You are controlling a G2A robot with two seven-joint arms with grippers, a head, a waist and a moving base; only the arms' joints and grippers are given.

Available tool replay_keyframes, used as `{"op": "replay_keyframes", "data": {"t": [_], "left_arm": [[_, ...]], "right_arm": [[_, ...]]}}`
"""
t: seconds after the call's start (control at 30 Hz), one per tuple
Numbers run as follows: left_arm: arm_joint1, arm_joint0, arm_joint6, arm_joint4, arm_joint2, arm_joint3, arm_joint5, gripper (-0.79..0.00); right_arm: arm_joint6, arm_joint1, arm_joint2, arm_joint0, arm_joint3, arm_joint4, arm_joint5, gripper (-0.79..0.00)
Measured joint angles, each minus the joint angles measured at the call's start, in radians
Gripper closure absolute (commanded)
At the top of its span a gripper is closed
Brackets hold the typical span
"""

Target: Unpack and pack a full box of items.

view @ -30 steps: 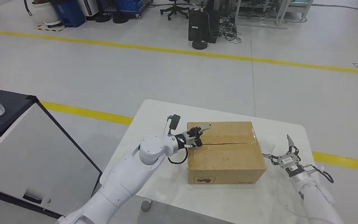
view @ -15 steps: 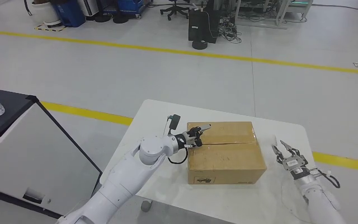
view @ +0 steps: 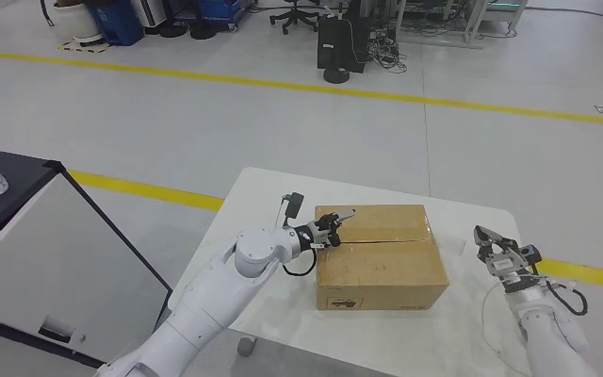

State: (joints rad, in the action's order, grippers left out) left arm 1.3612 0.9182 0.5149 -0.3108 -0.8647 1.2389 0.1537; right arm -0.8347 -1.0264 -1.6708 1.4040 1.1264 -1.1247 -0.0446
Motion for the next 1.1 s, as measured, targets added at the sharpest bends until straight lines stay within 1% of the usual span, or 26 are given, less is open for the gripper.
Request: {"op": "replay_keyframes", "data": {"t": [0.17,0.2,0.23,0.27,0.3,0.33,0.5,0.77,1.0,1.07,1.1], "left_arm": [[0.0,0.0,0.0,0.0,0.0,0.0,0.0,-0.785],[0.0,0.0,0.0,0.0,0.0,0.0,0.0,-0.785],[0.0,0.0,0.0,0.0,0.0,0.0,0.0,-0.785],[0.0,0.0,0.0,0.0,0.0,0.0,0.0,-0.785],[0.0,0.0,0.0,0.0,0.0,0.0,0.0,-0.785],[0.0,0.0,0.0,0.0,0.0,0.0,0.0,-0.785],[0.0,0.0,0.0,0.0,0.0,0.0,0.0,-0.785],[0.0,0.0,0.0,0.0,0.0,0.0,0.0,-0.785],[0.0,0.0,0.0,0.0,0.0,0.0,0.0,-0.785],[0.0,0.0,0.0,0.0,0.0,0.0,0.0,-0.785],[0.0,0.0,0.0,0.0,0.0,0.0,0.0,-0.785]], "right_arm": [[-0.036,0.007,-0.05,0.061,0.036,0.009,0.018,-0.006],[-0.048,0.009,-0.061,0.077,0.042,0.013,0.023,-0.123],[-0.061,0.011,-0.076,0.099,0.048,0.017,0.029,-0.148],[-0.068,0.012,-0.086,0.115,0.051,0.021,0.033,-0.317],[-0.071,0.013,-0.094,0.131,0.053,0.025,0.038,-0.566],[-0.072,0.014,-0.1,0.148,0.055,0.034,0.045,-0.785],[-0.049,0.007,-0.079,0.165,0.043,0.03,0.08,-0.785],[-0.013,-0.016,0.005,0.082,-0.016,-0.027,0.15,-0.785],[0.027,-0.031,0.039,0.021,-0.076,-0.072,0.183,-0.785],[0.034,-0.034,0.044,0.006,-0.081,-0.073,0.185,-0.745],[0.036,-0.035,0.046,0.001,-0.082,-0.072,0.184,-0.705]]}}
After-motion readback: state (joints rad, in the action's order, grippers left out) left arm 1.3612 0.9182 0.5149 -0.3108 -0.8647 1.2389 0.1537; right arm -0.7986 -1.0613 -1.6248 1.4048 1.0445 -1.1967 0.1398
